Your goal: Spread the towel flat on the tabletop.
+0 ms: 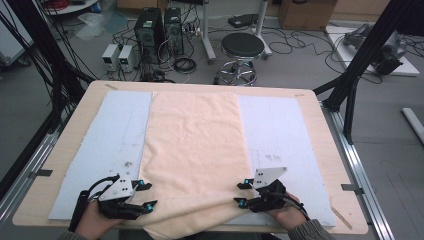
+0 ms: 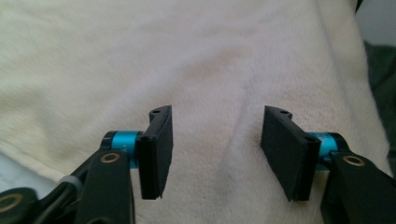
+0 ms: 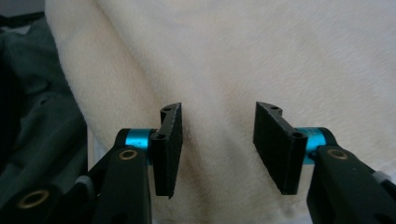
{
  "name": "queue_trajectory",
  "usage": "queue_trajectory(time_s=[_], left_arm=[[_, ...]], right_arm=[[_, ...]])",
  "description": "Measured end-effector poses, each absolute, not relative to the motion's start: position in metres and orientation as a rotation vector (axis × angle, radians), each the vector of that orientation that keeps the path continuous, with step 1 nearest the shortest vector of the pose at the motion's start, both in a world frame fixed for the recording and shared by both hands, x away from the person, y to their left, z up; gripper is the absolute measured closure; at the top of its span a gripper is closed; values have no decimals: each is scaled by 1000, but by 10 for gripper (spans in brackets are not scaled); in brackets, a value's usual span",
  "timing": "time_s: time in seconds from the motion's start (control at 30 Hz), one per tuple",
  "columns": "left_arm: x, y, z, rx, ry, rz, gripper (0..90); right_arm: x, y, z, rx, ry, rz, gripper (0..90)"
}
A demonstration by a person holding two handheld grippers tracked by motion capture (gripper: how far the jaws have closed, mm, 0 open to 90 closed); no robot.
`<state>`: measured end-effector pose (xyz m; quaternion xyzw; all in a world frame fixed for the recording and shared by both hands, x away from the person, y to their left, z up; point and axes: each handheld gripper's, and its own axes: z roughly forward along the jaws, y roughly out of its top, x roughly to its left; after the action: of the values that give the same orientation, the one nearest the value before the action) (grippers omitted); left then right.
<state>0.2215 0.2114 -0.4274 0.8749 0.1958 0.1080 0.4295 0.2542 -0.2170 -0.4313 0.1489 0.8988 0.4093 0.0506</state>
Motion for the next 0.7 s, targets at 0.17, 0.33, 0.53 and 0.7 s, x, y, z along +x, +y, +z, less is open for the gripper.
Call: queue_trajectory(time_s=[0.17,0.33,0.53,0.7], left_arm=[[222,207,-433,2218,457,186,695],[220,205,-427,2227,461,222,860],[239,216,-409,2111,563,274,866],[279,214,-390,2027,668,344,867]], right_arm=[[254,-212,-439,415,2793,1198,691],[254,-213,-435,378,2790,1184,829],[261,-217,-415,400,2734,1273,833],[288,-213,-395,485,2654,1285,833]])
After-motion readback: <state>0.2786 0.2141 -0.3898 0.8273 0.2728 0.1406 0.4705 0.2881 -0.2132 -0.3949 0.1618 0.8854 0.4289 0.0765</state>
